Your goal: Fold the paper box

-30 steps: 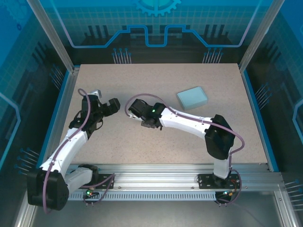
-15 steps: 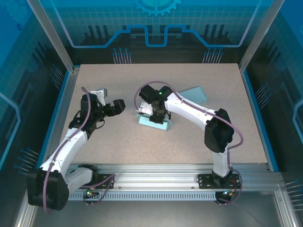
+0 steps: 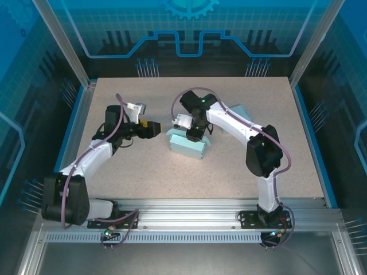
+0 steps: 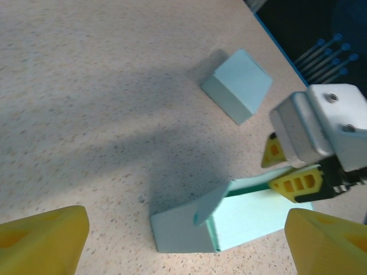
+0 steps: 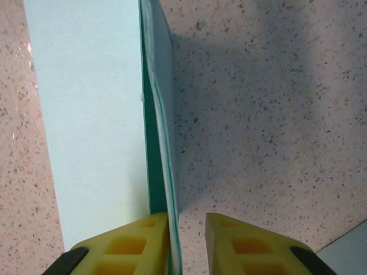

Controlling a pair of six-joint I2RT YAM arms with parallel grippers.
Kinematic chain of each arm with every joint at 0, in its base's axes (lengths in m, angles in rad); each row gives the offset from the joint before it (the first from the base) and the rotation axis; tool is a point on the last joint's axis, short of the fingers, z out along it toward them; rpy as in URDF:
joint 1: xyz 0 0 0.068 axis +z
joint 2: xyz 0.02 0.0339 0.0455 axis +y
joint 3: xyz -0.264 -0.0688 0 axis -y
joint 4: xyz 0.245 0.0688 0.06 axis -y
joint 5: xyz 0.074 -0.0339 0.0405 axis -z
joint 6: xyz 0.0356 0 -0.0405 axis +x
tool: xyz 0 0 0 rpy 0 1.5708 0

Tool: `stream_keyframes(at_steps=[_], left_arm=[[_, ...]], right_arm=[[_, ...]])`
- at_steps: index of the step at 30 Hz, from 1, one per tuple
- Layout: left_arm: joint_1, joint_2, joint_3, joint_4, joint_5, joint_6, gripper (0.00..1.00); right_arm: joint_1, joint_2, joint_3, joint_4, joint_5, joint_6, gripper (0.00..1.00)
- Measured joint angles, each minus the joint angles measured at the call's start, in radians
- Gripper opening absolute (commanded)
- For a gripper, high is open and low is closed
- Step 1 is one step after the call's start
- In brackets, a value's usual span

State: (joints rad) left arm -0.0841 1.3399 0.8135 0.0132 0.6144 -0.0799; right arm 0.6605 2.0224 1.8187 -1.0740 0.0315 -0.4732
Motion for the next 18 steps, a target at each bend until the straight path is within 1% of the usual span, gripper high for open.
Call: stream_keyframes(at_steps=[3, 5, 7, 13, 15, 18], left_arm=[[0.000, 0.048, 0.041, -0.009, 0.074, 0.076, 0.88], [0.000, 0.081, 0.085, -0.051, 0.108, 0.143, 0.86], [0.000, 0.111, 0.132, -0.093, 0.128, 0.207, 0.84], [0.000, 0.141, 0.187, -0.203, 0.143, 0.386, 0.78], [0.000, 0.145, 0.190, -0.239, 0.142, 0.439, 0.78], [-0.004, 0.161, 0.198, -0.295, 0.140, 0.507, 0.70]], right_arm=[[-0.003, 0.013, 0.016, 0.001, -0.011, -0.003, 0.31], [-0.003, 0.018, 0.024, 0.001, -0.013, -0.004, 0.35], [-0.003, 0.020, 0.029, 0.002, -0.014, -0.004, 0.37], [-0.003, 0.020, 0.048, 0.005, -0.014, 0.004, 0.48], [-0.003, 0.020, 0.055, 0.005, -0.014, 0.009, 0.52], [-0.006, 0.020, 0.063, 0.005, -0.014, 0.014, 0.57]])
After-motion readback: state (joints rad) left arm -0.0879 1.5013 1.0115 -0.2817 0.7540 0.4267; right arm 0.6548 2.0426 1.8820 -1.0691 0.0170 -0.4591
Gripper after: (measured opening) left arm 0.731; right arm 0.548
